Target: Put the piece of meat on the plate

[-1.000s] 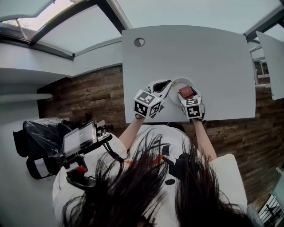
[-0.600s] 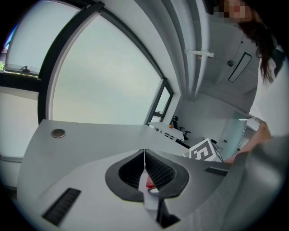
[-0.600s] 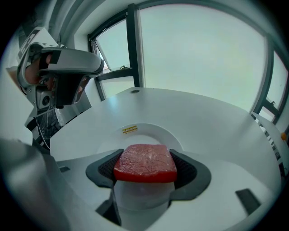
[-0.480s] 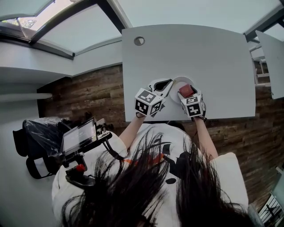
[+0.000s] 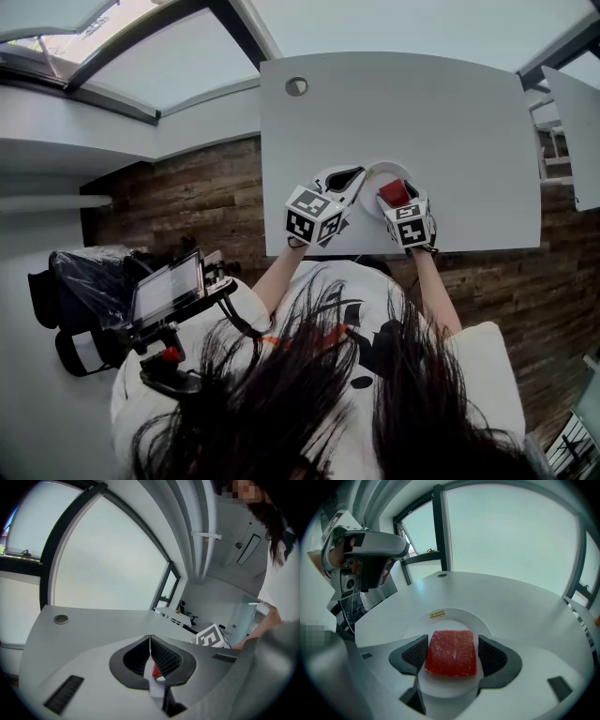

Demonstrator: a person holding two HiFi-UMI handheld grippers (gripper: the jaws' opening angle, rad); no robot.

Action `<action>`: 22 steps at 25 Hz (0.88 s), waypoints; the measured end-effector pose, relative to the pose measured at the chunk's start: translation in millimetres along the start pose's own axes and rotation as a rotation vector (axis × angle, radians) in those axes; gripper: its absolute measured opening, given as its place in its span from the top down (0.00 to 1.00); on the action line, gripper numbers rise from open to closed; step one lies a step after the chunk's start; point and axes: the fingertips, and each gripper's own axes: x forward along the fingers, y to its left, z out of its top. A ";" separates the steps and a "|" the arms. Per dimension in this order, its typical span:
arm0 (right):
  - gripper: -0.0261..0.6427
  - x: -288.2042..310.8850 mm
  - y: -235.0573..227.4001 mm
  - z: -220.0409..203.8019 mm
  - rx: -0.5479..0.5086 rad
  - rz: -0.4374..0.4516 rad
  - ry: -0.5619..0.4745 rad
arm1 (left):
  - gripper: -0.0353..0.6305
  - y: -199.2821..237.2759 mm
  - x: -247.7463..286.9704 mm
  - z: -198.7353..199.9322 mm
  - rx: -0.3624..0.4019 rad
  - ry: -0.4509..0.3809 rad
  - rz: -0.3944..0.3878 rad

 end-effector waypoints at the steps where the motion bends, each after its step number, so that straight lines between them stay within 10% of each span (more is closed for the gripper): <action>1: 0.47 0.0 0.3 0.2 0.006 0.001 0.000 | 0.94 -0.1 0.0 -0.2 0.001 0.001 -0.001; 22: 0.48 -51.2 -11.6 65.8 0.349 0.006 -0.304 | 0.94 -4.2 -3.1 9.6 0.000 -0.005 -0.002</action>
